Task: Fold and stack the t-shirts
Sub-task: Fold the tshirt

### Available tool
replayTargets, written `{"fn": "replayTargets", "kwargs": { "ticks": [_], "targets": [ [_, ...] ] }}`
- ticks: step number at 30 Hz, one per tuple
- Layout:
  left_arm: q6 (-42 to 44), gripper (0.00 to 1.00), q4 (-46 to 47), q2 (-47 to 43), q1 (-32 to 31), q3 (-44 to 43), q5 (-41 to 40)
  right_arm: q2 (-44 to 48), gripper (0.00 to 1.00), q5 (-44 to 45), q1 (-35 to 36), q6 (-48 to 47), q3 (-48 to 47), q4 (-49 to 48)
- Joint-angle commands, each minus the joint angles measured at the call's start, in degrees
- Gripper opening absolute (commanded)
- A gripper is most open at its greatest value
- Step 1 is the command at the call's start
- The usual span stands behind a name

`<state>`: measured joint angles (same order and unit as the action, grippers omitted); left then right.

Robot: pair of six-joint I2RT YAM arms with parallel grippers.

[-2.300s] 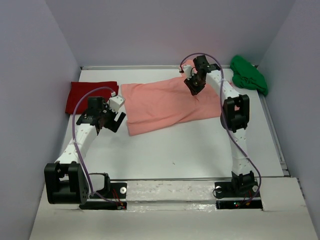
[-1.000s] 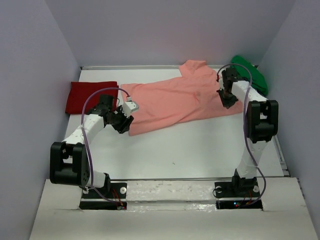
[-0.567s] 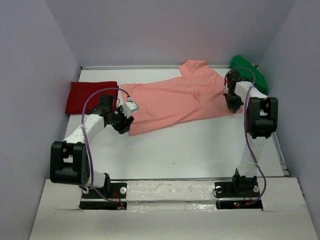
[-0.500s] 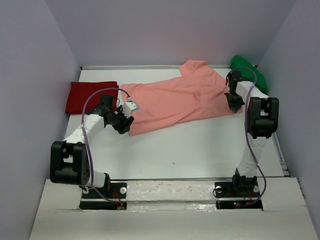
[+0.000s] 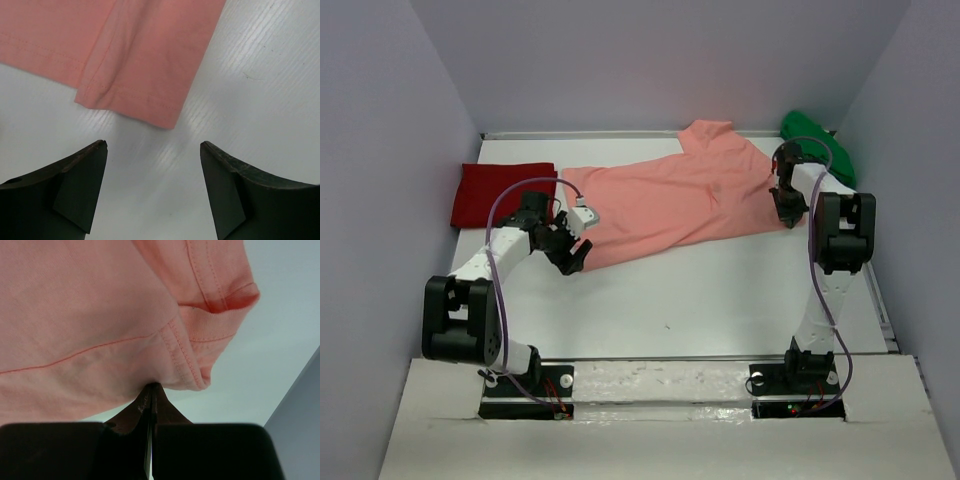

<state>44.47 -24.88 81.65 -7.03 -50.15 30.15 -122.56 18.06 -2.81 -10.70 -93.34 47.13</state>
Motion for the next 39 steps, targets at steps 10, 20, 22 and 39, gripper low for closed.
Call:
{"fn": "replayTargets", "kwargs": {
  "ticks": [10, 20, 22, 39],
  "targets": [
    [1.5, 0.99, -3.2, 4.5, -0.1, -0.6, 1.0, -4.3, 0.00, -1.3, 0.1, 0.2, -4.0, -0.2],
    [2.8, 0.91, -6.7, 12.4, -0.1, -5.7, 7.7, -4.4, 0.00, -1.5, 0.1, -0.5, -3.3, -0.3],
    [3.5, 0.84, -7.6, 13.6, -0.1, -7.6, 10.0, -4.4, 0.00, -1.5, 0.1, -0.6, -3.0, -0.5],
    [7.1, 0.37, -14.8, 19.9, -0.1, -13.3, 17.4, -4.7, 0.00, -0.3, 0.1, -1.4, -2.3, -0.8]
  ]
}}
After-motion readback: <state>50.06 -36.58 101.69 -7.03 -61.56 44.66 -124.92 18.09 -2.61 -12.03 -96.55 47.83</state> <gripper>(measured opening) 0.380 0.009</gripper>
